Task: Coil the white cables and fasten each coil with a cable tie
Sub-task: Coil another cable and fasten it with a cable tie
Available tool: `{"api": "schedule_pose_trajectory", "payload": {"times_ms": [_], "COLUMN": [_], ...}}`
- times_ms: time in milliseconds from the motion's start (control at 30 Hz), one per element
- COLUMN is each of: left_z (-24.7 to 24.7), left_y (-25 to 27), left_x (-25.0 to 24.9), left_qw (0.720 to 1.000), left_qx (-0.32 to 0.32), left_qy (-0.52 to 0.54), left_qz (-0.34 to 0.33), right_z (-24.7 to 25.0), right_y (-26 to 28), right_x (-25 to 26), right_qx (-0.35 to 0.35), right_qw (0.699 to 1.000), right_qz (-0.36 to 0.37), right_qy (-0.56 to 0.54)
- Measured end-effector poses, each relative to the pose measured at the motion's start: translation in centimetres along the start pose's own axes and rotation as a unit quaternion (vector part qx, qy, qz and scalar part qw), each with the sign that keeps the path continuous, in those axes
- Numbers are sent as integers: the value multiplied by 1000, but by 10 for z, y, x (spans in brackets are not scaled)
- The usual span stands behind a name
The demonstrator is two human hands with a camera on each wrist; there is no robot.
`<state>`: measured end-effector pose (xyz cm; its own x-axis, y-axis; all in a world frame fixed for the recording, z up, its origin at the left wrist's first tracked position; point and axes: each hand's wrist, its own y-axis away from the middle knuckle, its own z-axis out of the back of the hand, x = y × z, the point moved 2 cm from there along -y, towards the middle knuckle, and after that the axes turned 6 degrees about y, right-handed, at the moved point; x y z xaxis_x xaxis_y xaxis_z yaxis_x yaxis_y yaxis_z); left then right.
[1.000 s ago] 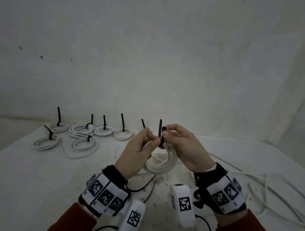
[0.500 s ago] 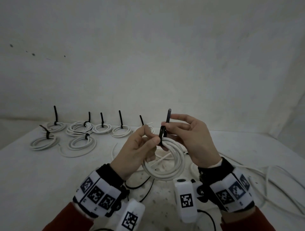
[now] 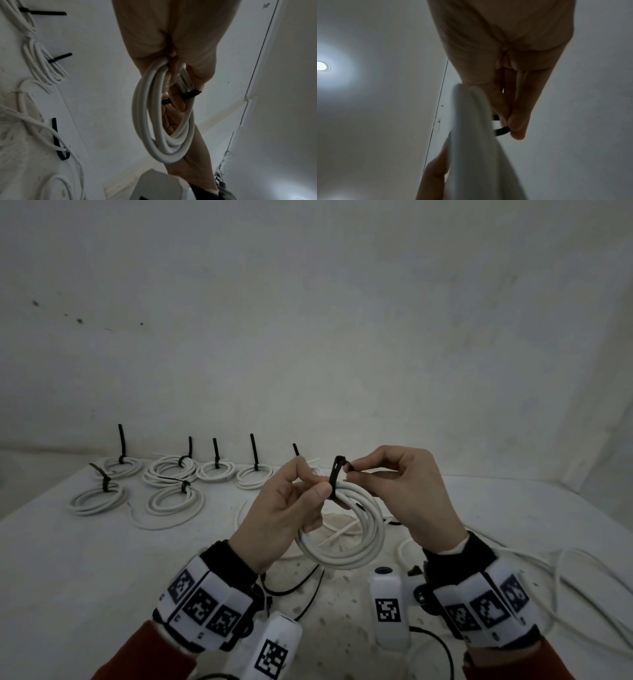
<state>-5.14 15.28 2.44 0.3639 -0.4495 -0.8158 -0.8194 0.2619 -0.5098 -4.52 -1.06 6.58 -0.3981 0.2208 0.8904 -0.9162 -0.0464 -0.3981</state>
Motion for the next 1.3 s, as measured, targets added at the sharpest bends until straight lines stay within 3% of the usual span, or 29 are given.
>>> {"api": "schedule_pose_trajectory", "payload": {"times_ms": [400,500,800,1033,1300], "left_z": [-3,-5,3,7,-1], "left_y": [2,3,3,3,6], "left_x": [-1,-6,-4,0,-13], "left_qw": [998,994,991,983,954], "left_qx": [12,27,42,60,67], "left_qy": [-61,-97,-111,-167,-291], "left_qz": [31,37,67,43,-23], "right_z": [0,0,-5,-5,-5], "right_y": [-4,0,2,2,2], "right_x": [-2,2,2,-1,2], "right_qx": [4,50,55,131,117], "right_qw": [995,998,995,970,966], "right_qz": [75,45,16,-88,-57], "right_qy": [60,10,-83,-186,-224]}}
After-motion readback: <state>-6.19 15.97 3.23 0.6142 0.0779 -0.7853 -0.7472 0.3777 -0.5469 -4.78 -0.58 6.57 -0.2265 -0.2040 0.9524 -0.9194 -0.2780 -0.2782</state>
